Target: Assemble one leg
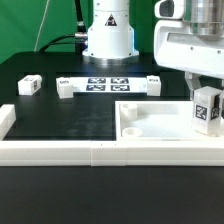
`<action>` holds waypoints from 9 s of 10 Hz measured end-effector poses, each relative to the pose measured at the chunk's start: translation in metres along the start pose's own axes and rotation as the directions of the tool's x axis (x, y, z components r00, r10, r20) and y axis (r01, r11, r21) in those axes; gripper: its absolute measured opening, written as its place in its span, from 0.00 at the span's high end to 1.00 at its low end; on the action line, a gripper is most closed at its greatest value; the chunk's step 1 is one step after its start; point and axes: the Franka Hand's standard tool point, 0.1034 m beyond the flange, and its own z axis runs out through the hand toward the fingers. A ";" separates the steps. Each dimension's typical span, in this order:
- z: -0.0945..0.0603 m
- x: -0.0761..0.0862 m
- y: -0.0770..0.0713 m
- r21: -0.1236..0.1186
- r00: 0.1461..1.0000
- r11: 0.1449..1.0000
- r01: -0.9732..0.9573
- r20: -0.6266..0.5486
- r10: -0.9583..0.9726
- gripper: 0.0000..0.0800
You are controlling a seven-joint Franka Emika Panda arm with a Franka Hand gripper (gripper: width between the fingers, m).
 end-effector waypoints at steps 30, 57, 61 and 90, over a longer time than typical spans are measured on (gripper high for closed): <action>0.002 0.004 0.000 0.015 0.998 0.998 0.063 -0.025 -0.063 0.63; 0.001 0.005 -0.002 -0.008 0.481 0.481 0.877 -0.021 -0.876 0.64; 0.003 0.005 0.000 0.001 0.863 0.863 0.505 -0.018 -0.505 0.64; 0.002 0.011 0.002 -0.006 0.598 0.598 0.801 -0.021 -0.801 0.19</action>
Offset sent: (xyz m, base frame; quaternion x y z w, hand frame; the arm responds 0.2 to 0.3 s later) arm 0.0060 0.0062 0.0029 -0.0294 -0.0050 -0.2907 0.9564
